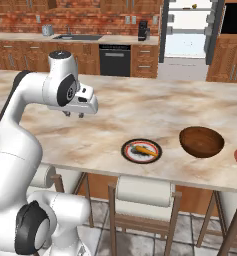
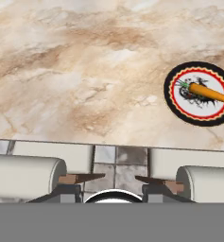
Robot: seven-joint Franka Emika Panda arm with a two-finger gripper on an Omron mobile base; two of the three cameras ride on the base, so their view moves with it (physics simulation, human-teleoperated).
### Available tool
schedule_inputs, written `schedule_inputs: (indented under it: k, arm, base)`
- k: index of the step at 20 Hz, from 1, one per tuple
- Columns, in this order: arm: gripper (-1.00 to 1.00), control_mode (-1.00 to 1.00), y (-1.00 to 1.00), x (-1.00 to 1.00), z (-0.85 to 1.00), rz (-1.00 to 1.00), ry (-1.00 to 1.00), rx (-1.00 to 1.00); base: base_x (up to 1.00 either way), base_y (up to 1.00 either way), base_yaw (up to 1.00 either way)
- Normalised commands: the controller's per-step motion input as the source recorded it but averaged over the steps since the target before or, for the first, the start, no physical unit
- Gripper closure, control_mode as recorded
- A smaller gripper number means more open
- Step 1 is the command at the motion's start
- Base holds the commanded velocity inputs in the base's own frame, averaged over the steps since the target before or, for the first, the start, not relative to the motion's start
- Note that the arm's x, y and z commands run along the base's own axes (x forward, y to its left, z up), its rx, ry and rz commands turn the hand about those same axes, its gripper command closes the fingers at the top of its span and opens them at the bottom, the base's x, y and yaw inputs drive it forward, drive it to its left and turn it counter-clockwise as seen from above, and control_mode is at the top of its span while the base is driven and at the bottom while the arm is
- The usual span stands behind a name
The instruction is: Pick the chicken drumstick and carrot from their plates and place them in the bowl. Then put the bowl in the fridge.
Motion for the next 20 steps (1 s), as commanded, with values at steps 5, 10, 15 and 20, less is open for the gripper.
schedule_inputs:
  k: [5, 10, 15, 20]
  arm:
    - [-1.00, 1.00, 0.00, 0.00, 0.00, 0.00, 0.00, 0.00]
    - [-1.00, 1.00, 0.00, 0.00, 0.00, 0.00, 0.00, 0.00]
    - [-1.00, 1.00, 0.00, 0.00, 0.00, 0.00, 0.00, 0.00]
    - [-1.00, 1.00, 0.00, 0.00, 0.00, 0.00, 0.00, 0.00]
  base:
    - [0.00, 0.00, 0.00]
    - [0.00, 0.00, 0.00]
    - [0.09, -0.38, -0.05]
    - [0.05, -0.73, 0.00]
